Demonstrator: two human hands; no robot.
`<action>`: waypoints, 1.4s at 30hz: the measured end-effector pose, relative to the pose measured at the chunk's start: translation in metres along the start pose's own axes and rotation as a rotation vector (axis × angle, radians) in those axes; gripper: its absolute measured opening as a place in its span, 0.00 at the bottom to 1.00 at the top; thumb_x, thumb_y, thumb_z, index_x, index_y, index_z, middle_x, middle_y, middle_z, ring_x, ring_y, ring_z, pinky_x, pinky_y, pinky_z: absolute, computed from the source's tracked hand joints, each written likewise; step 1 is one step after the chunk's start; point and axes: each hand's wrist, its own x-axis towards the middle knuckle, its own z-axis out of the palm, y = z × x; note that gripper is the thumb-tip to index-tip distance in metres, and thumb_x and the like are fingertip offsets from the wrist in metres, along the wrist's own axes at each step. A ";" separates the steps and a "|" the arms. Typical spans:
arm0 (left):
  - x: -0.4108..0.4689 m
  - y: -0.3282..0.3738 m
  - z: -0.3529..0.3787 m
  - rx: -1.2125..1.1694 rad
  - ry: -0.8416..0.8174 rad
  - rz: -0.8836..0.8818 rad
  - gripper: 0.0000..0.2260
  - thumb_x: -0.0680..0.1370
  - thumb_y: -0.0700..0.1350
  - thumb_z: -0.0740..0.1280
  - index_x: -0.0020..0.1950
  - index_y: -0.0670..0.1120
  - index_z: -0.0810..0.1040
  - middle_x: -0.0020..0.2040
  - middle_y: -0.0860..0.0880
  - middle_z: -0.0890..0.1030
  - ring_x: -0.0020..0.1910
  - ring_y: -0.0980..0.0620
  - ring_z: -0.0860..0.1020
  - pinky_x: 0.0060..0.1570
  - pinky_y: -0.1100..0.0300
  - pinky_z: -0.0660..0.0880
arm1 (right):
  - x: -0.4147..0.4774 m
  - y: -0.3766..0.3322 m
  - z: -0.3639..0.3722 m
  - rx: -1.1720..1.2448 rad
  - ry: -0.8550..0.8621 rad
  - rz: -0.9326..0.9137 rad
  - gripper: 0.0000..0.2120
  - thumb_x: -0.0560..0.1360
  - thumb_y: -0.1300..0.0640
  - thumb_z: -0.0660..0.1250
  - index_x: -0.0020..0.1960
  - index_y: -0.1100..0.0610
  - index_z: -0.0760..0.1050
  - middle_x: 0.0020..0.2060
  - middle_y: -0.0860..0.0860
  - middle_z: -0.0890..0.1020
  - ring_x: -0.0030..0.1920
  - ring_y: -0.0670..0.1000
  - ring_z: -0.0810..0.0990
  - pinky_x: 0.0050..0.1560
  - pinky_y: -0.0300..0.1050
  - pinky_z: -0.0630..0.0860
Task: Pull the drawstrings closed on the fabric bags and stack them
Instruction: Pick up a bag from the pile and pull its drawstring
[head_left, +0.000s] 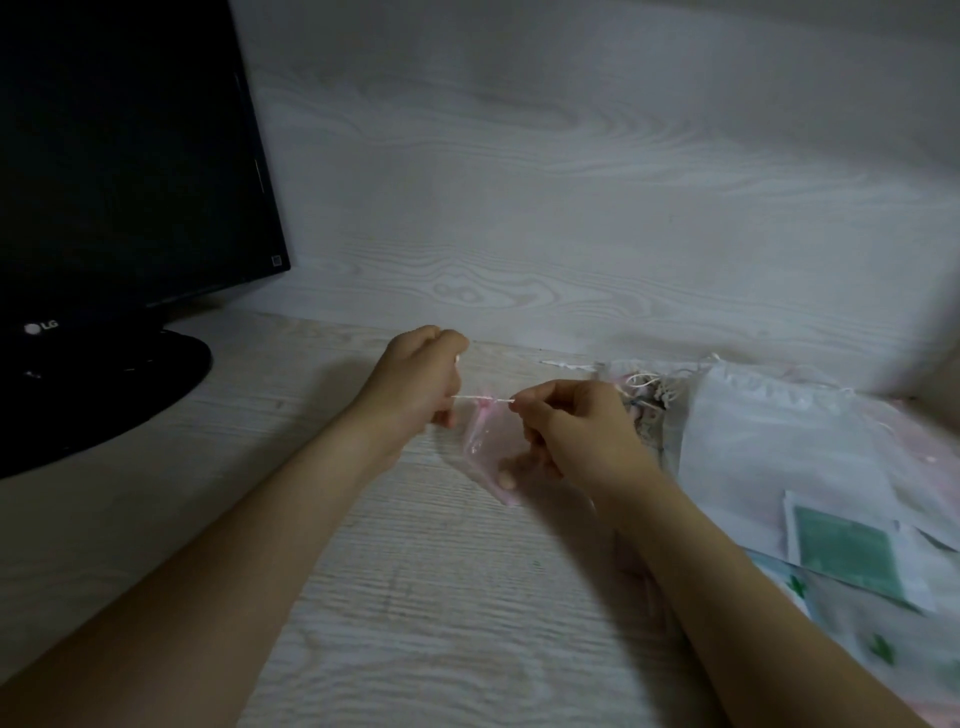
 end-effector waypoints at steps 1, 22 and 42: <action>-0.002 0.000 0.001 0.103 0.010 0.046 0.10 0.81 0.46 0.65 0.40 0.48 0.71 0.27 0.55 0.69 0.26 0.54 0.67 0.33 0.56 0.70 | 0.000 0.000 0.001 -0.014 -0.003 0.006 0.09 0.81 0.63 0.68 0.43 0.60 0.82 0.27 0.51 0.77 0.22 0.47 0.74 0.22 0.35 0.67; -0.003 -0.009 0.006 0.459 -0.040 0.211 0.07 0.79 0.48 0.72 0.42 0.51 0.85 0.43 0.57 0.85 0.47 0.59 0.81 0.49 0.61 0.74 | 0.005 0.005 -0.005 -0.309 0.094 -0.121 0.08 0.78 0.48 0.73 0.44 0.51 0.87 0.32 0.47 0.86 0.28 0.48 0.84 0.36 0.52 0.83; -0.011 -0.003 0.010 0.052 -0.241 -0.070 0.10 0.88 0.44 0.59 0.50 0.44 0.77 0.39 0.47 0.79 0.28 0.55 0.66 0.32 0.58 0.65 | -0.001 0.003 0.001 -0.187 0.023 -0.232 0.04 0.81 0.51 0.68 0.52 0.47 0.82 0.31 0.59 0.83 0.25 0.51 0.72 0.29 0.50 0.71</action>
